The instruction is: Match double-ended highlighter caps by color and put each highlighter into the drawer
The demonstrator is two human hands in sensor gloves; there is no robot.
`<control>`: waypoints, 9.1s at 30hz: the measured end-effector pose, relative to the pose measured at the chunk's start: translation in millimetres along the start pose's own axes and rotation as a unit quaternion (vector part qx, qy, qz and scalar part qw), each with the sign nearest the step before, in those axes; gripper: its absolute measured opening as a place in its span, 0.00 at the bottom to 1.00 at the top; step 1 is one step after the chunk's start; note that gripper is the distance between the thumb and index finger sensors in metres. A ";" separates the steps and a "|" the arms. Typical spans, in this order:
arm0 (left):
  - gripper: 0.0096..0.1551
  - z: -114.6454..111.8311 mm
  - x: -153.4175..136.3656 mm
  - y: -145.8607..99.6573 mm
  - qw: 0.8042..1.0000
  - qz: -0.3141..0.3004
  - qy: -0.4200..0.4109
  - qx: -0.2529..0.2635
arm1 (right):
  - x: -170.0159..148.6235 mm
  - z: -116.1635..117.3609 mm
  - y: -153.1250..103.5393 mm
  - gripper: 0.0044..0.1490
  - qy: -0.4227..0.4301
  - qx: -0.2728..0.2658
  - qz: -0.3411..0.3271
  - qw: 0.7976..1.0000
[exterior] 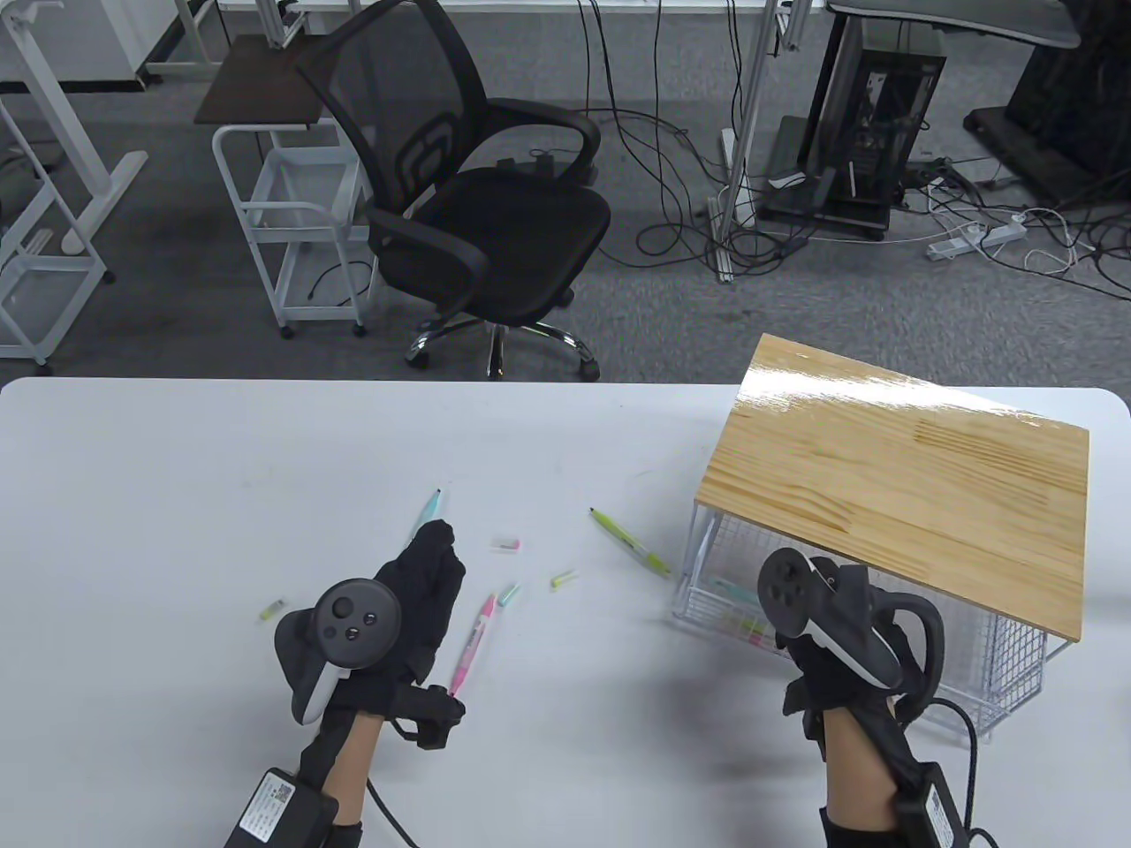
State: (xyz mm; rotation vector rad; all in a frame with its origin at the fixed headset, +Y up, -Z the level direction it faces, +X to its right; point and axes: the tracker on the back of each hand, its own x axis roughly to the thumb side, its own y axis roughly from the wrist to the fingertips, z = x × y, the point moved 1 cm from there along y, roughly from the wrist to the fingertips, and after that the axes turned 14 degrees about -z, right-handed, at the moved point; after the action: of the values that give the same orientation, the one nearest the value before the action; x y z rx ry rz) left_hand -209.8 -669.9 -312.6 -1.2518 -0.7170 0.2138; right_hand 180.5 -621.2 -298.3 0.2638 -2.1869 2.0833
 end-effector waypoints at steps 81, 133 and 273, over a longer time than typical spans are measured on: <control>0.34 45.5 -29.2 -4.0 0.995 0.047 0.086 -0.024 | 170.6 25.2 20.0 0.34 -0.025 -0.024 -0.178 0.983; 0.26 -10.9 -226.9 17.0 0.809 0.455 0.237 -0.287 | 138.1 33.8 30.3 0.33 0.022 -0.037 -0.197 0.979; 0.33 -38.0 29.3 5.2 0.969 -0.137 -0.189 -0.081 | 110.9 41.7 32.2 0.31 0.574 -0.108 -0.231 0.778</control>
State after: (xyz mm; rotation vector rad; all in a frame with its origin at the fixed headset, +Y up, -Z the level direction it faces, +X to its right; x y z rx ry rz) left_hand -163.3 -682.9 -311.3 -1.2634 -1.2477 0.1701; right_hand 67.1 -667.0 -310.1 -0.3799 -1.3371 1.1330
